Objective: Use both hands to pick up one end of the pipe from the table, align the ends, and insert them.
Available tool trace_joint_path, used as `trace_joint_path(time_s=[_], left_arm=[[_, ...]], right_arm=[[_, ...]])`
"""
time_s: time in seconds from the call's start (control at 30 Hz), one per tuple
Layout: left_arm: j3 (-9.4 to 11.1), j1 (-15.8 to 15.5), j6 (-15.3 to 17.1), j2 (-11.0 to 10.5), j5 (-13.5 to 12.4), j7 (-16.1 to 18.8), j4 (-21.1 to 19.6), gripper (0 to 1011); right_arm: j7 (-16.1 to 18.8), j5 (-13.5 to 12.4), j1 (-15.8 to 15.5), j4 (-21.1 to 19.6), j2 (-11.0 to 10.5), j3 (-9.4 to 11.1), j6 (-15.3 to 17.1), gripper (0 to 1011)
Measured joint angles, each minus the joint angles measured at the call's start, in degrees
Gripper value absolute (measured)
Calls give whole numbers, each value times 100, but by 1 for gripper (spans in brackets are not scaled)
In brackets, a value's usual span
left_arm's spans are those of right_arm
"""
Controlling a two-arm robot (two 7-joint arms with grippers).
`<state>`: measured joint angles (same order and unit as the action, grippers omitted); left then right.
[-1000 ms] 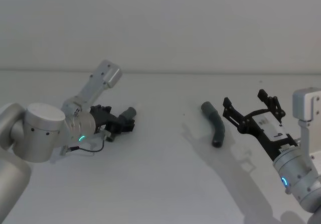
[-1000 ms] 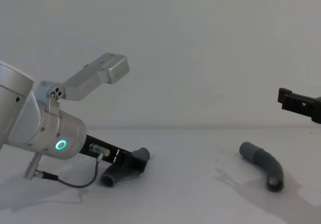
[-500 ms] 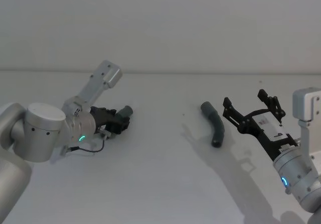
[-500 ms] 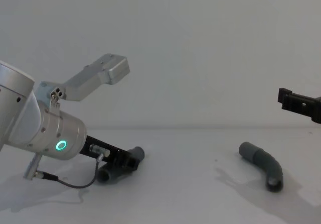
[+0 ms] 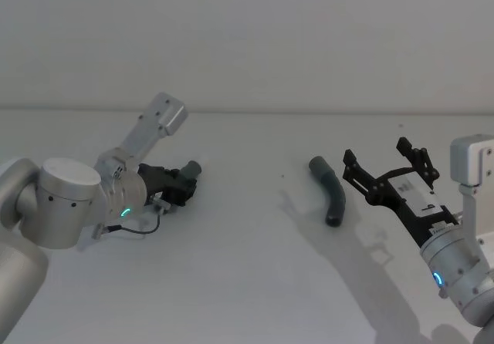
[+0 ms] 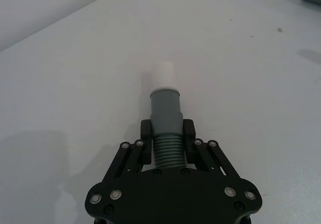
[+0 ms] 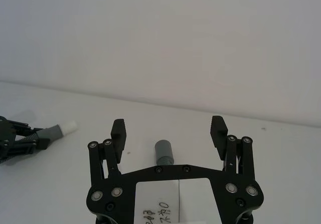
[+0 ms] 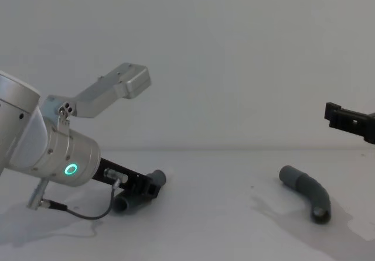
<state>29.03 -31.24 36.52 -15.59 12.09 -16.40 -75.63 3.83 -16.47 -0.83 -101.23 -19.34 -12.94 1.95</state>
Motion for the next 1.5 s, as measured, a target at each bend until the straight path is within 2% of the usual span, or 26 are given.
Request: trace_joint_path(time_s=[0.37, 0.67, 0.97, 1.0, 1.03, 1.13, 1.5], left_arm=[[1, 0, 4, 0, 0, 0, 3, 351], [1, 0, 5, 0, 0, 0, 3, 351], [1, 0, 5, 0, 1, 0, 3, 351], [1, 0, 5, 0, 1, 0, 3, 351], [1, 0, 5, 0, 1, 0, 3, 351], [1, 0, 5, 0, 1, 0, 3, 351], [1, 0, 5, 0, 1, -1, 3, 351]], right_arm=[[5, 11, 8, 1, 0, -1, 22, 1000], [50, 176, 169, 4, -87, -110, 416, 1000], [195, 340, 490, 39, -177, -325, 1234, 1000], [232, 361, 553, 54, -186, -366, 1403, 1000], [232, 361, 553, 54, -186, -366, 1403, 1000], [324, 403, 742, 117, -198, -473, 1818, 1000], [576, 472, 1416, 552, -113, -714, 2862, 1000]])
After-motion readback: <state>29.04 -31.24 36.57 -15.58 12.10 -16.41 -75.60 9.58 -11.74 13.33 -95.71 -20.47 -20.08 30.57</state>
